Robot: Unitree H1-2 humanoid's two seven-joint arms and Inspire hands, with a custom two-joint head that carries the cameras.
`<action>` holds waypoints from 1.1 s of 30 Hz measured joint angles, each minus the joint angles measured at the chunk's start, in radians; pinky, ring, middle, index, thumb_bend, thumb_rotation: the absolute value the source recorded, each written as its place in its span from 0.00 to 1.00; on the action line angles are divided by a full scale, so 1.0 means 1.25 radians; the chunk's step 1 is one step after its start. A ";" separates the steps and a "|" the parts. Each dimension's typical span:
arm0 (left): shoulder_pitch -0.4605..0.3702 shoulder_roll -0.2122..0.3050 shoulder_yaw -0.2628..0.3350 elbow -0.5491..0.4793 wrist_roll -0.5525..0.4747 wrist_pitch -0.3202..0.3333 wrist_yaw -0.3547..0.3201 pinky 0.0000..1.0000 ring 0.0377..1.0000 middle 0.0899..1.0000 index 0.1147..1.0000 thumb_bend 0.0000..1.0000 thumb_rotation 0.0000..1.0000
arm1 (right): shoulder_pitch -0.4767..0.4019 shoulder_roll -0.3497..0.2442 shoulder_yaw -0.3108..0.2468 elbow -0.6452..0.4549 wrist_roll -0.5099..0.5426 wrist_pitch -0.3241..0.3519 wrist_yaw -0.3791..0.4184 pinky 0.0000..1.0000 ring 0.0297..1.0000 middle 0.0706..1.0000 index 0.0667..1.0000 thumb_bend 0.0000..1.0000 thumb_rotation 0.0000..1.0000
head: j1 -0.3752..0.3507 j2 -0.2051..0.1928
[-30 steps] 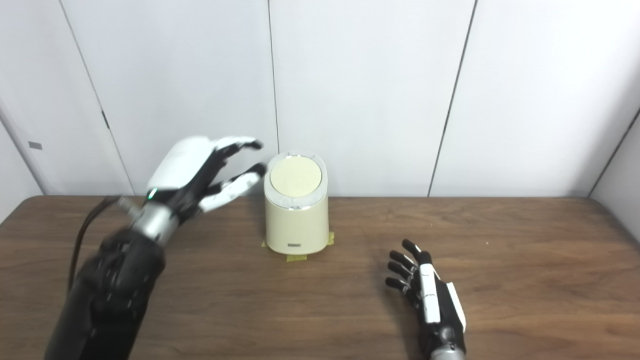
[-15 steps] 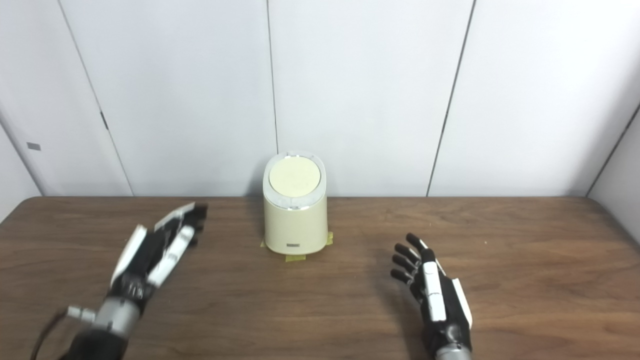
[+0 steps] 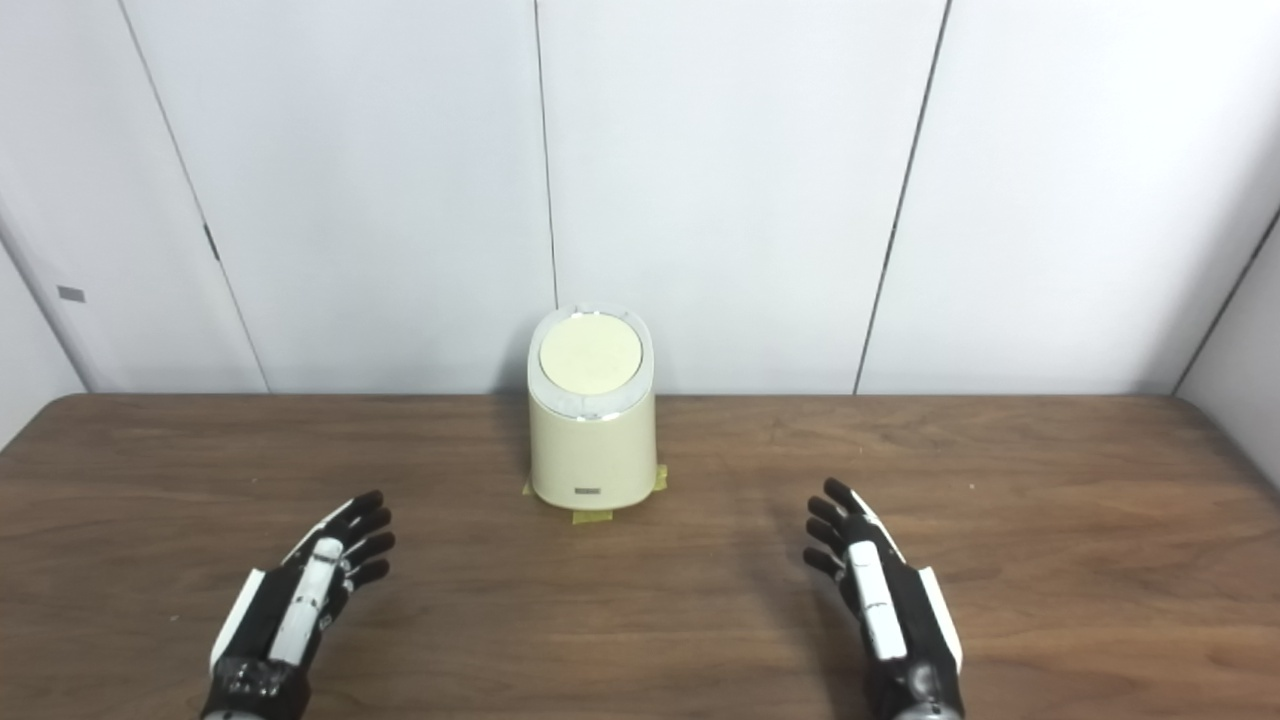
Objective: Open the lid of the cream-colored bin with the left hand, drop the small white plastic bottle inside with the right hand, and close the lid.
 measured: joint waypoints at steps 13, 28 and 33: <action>0.003 0.006 -0.004 0.006 -0.031 -0.003 0.028 0.83 0.83 0.83 0.85 0.37 0.82 | 0.002 -0.012 0.018 0.000 -0.046 -0.001 0.004 0.78 0.84 0.84 0.88 0.56 0.95 | 0.012 0.010; 0.002 0.032 -0.016 0.005 -0.032 -0.002 0.045 0.82 0.83 0.83 0.83 0.37 0.80 | 0.000 -0.015 0.026 0.000 -0.059 0.000 0.005 0.78 0.84 0.85 0.88 0.54 0.95 | 0.022 0.020; 0.001 0.033 -0.018 0.005 -0.032 -0.002 0.048 0.82 0.83 0.83 0.84 0.39 0.79 | -0.001 -0.016 0.026 0.001 -0.059 0.000 0.006 0.80 0.85 0.85 0.88 0.55 0.95 | 0.021 0.025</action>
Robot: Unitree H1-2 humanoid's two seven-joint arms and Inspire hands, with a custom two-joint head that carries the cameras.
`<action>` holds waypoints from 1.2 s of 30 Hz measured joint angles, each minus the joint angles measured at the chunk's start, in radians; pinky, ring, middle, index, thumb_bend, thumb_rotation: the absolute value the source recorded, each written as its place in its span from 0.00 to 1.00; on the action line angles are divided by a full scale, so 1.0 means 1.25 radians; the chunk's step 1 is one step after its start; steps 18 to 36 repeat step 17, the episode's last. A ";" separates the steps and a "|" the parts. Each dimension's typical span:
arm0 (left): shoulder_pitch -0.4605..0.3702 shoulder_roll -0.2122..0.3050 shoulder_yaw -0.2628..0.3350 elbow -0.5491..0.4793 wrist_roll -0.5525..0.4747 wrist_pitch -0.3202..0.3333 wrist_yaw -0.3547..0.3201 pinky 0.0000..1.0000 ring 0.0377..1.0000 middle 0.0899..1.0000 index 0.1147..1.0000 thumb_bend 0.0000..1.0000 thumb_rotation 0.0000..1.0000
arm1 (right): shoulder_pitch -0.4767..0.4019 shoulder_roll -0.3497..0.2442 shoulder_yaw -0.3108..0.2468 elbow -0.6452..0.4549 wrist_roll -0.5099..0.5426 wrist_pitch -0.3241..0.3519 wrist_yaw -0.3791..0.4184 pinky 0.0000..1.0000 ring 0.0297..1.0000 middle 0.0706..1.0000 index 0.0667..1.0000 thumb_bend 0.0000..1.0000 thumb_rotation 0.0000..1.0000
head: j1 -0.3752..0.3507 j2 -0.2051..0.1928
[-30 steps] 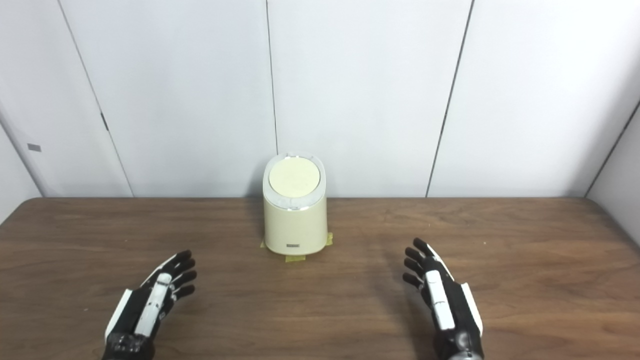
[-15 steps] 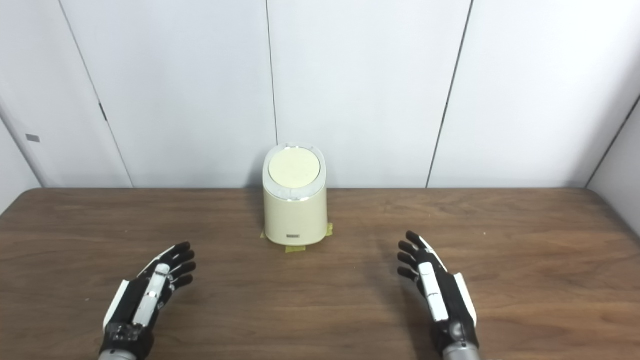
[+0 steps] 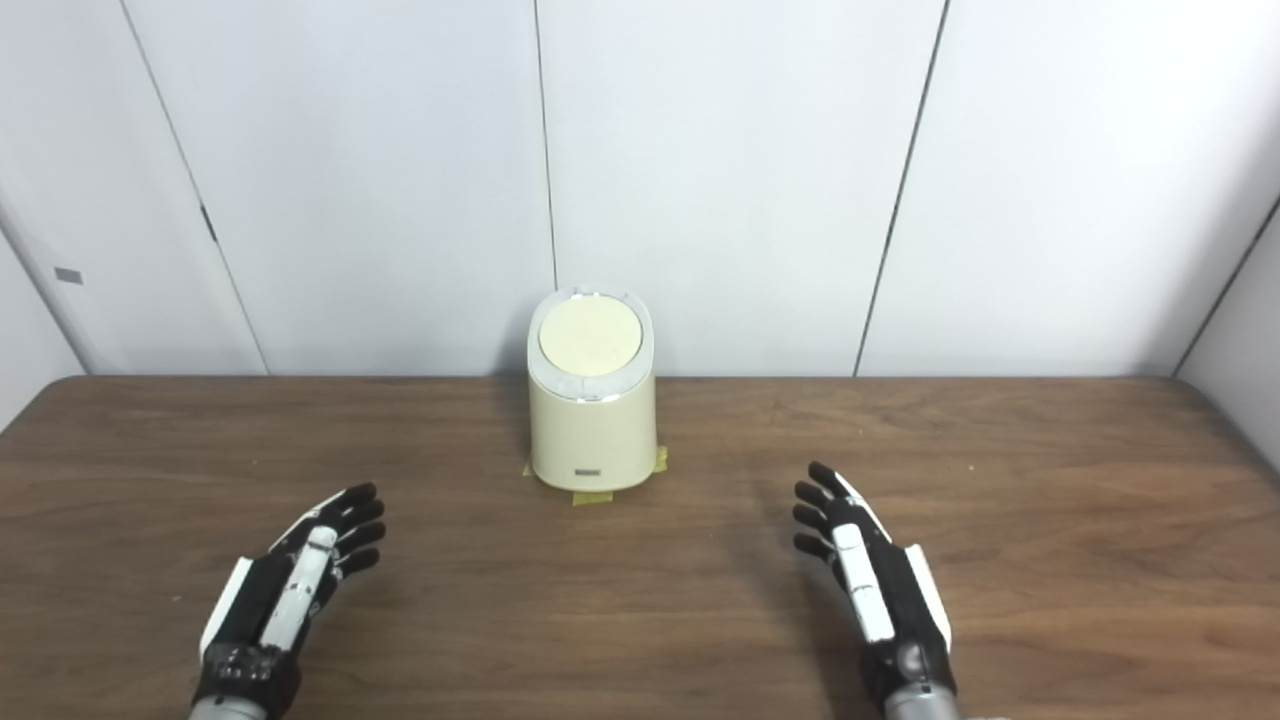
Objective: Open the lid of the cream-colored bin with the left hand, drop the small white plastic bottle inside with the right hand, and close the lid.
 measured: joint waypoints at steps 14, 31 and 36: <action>-0.002 0.009 -0.001 0.000 -0.001 0.000 0.001 0.82 0.83 0.83 0.83 0.36 0.80 | -0.007 0.000 0.000 0.002 0.009 0.000 0.000 0.80 0.85 0.86 0.88 0.55 0.95 | -0.004 0.006; -0.003 0.009 -0.001 0.001 -0.001 0.000 0.002 0.82 0.84 0.84 0.83 0.37 0.78 | -0.008 0.000 0.000 0.002 0.009 0.000 0.000 0.79 0.85 0.86 0.88 0.55 0.95 | -0.004 0.007; -0.003 0.009 -0.001 0.001 -0.001 0.000 0.002 0.82 0.84 0.84 0.83 0.37 0.78 | -0.008 0.000 0.000 0.002 0.009 0.000 0.000 0.79 0.85 0.86 0.88 0.55 0.95 | -0.004 0.007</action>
